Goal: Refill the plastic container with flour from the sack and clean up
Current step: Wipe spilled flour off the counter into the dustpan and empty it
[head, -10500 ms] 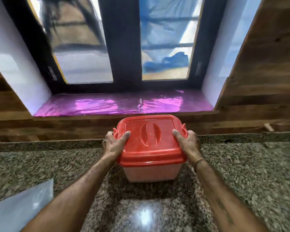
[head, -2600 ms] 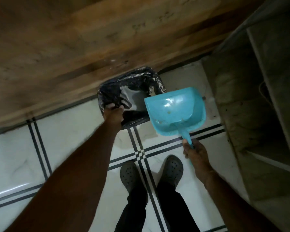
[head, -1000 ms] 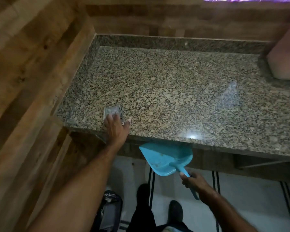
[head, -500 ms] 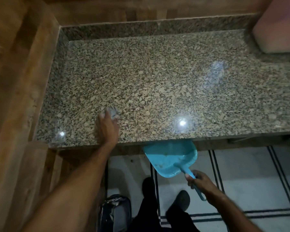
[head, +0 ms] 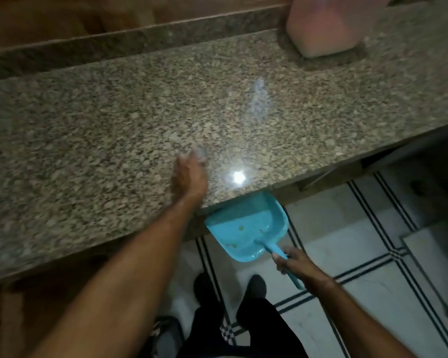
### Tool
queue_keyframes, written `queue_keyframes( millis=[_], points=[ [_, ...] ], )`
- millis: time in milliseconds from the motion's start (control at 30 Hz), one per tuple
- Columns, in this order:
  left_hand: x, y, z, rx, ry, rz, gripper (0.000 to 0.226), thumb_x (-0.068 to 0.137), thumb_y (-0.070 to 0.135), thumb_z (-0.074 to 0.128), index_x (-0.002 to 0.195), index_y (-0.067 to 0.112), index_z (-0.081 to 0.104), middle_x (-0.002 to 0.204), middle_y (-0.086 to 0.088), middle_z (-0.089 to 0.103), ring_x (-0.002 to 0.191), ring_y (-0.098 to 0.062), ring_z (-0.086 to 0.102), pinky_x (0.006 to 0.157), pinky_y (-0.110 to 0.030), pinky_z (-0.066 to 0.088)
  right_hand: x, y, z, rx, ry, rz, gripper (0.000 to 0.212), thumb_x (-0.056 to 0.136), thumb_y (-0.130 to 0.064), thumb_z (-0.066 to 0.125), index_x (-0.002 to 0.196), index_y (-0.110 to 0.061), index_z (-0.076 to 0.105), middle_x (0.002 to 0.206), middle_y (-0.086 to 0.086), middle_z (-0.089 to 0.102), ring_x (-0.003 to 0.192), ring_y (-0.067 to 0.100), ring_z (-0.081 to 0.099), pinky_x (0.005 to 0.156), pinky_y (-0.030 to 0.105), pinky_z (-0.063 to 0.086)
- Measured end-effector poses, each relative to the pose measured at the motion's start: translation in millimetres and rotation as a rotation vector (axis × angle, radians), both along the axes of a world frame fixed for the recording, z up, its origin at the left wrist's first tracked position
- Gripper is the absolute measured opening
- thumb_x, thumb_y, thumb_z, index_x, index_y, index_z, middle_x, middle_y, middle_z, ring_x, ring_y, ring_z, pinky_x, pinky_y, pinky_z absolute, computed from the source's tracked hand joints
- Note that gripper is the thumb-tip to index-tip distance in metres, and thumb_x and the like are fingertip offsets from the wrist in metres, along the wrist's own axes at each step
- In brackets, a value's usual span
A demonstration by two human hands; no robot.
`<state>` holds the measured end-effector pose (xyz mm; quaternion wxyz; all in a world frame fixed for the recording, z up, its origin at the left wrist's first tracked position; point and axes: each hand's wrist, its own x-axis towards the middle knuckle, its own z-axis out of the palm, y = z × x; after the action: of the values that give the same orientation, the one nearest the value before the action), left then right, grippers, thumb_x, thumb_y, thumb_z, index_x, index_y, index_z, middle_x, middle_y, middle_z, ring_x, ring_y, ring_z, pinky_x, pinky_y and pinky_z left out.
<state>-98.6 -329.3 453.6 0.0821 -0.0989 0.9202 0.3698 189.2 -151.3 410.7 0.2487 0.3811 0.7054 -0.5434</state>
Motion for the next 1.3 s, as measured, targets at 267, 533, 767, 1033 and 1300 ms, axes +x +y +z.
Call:
queue_keyframes(
  millis=[267,533,767,1033,1300],
  points=[
    [46,51,-38,-0.302,0.184,-0.172,0.045,0.102,0.048,0.034,0.122,0.018,0.061,0.123,-0.015,0.06,0.114,-0.038,0.058,0.094,-0.048,0.046,1,80,-15,0.029,0.046,-0.117,0.024,0.099,-0.034,0.067,0.099,-0.01,0.067,0.083,0.004,0.069,0.073,0.014,0.065,0.072,0.028,0.054],
    [27,135,-8,-0.153,0.047,0.165,0.059,0.097,0.062,0.037,0.108,0.014,0.069,0.1,-0.011,0.063,0.096,-0.034,0.063,0.072,-0.034,0.048,2,182,-20,-0.033,0.095,-0.035,0.021,0.1,-0.028,0.068,0.098,-0.007,0.065,0.082,0.004,0.065,0.072,0.012,0.062,0.069,0.027,0.052],
    [36,142,-25,-0.297,0.054,0.392,0.069,0.095,0.062,0.026,0.113,0.008,0.064,0.117,-0.025,0.064,0.109,-0.044,0.063,0.092,-0.059,0.054,2,253,-20,-0.036,0.101,-0.097,0.014,0.101,-0.027,0.067,0.093,-0.016,0.066,0.081,0.001,0.064,0.075,0.013,0.062,0.07,0.028,0.053],
    [47,301,0,-0.026,0.083,-0.173,0.04,0.108,0.056,0.033,0.111,0.027,0.06,0.087,0.005,0.049,0.073,-0.009,0.05,0.057,-0.028,0.035,-2,291,-15,-0.013,0.093,-0.129,0.023,0.103,-0.024,0.064,0.107,-0.002,0.068,0.082,0.005,0.063,0.074,0.015,0.059,0.068,0.026,0.052],
    [-41,171,-13,-0.389,-0.037,0.415,0.036,0.105,0.041,0.046,0.132,0.018,0.055,0.125,-0.02,0.054,0.105,-0.036,0.058,0.079,-0.045,0.046,-16,291,-20,-0.031,0.077,-0.168,0.023,0.102,-0.025,0.066,0.104,-0.002,0.068,0.084,0.007,0.062,0.082,0.022,0.059,0.078,0.037,0.053]
  ],
)
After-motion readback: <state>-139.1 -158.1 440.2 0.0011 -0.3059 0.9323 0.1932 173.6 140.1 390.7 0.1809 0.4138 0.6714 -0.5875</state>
